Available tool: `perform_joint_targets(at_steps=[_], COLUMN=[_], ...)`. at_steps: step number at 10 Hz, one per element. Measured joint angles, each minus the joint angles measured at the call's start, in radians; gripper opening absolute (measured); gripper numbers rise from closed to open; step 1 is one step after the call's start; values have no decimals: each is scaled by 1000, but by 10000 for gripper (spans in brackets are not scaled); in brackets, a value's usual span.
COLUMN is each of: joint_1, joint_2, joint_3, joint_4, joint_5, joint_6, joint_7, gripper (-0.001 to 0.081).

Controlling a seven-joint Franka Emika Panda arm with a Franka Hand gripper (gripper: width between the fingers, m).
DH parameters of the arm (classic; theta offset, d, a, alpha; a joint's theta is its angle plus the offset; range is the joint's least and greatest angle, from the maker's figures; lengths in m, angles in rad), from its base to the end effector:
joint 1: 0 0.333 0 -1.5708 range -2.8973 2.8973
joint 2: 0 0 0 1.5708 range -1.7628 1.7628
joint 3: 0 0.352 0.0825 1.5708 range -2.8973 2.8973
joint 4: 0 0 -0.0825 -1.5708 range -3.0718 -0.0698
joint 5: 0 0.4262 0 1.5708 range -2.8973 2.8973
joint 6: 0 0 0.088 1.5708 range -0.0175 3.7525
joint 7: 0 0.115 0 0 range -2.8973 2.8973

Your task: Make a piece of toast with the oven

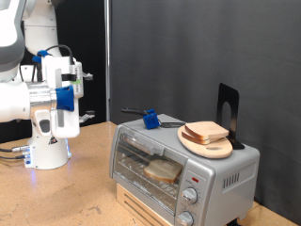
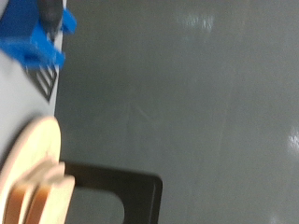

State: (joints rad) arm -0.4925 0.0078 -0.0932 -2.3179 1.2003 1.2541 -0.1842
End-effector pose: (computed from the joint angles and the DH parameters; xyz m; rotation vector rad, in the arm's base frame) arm 0.4480 -0.1443 0.3835 -1.5131 0.5907 0.4138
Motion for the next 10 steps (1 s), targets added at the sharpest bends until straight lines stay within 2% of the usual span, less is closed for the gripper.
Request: perform_joint_targets(at_steps=[2, 4, 7, 8, 10], joint_1=[1, 2, 30, 37, 43], joint_2=[65, 68, 106, 127, 188], joint_3=[10, 13, 51, 61, 73], joint_4=[56, 58, 96, 119, 188], joint_5=[65, 59, 160, 197, 252], joint_6=[23, 42, 298, 345, 387], joint_7=[9, 14, 38, 41, 51], gripper=[808, 808, 808, 808, 808])
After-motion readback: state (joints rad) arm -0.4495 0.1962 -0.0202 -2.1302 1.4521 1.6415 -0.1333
